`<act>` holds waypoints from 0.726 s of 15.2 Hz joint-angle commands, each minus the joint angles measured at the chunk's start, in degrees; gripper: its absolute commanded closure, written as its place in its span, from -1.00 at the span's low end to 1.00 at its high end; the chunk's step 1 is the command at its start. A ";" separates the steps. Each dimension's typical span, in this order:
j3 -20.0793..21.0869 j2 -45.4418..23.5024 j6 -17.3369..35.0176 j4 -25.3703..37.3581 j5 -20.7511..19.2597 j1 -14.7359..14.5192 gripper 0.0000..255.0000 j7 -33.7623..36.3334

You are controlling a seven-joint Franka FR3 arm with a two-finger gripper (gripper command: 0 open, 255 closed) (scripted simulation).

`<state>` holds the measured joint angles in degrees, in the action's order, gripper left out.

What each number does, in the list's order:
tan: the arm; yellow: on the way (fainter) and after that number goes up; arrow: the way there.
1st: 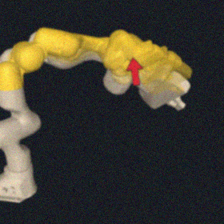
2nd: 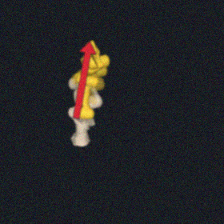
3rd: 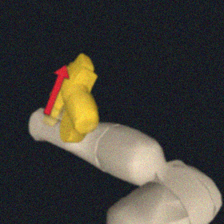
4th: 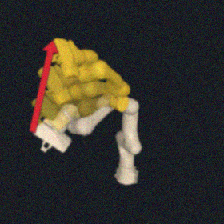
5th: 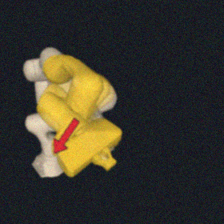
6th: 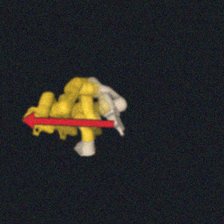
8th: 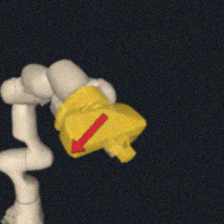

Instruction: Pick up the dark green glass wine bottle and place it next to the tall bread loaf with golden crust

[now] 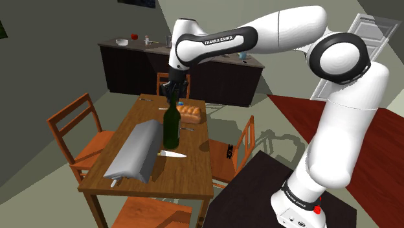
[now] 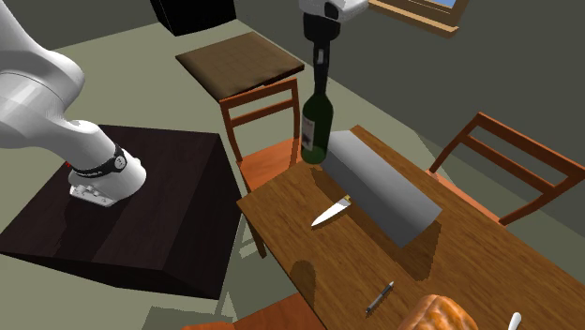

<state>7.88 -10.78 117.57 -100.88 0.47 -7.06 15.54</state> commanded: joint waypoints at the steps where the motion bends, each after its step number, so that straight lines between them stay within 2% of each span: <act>1: 0.03 0.32 -1.66 1.36 0.03 -0.02 1.00 0.06; 11: 0.07 1.02 -9.14 8.15 0.09 -0.04 1.00 0.18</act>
<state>7.92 -9.77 109.26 -93.58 0.58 -7.05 15.62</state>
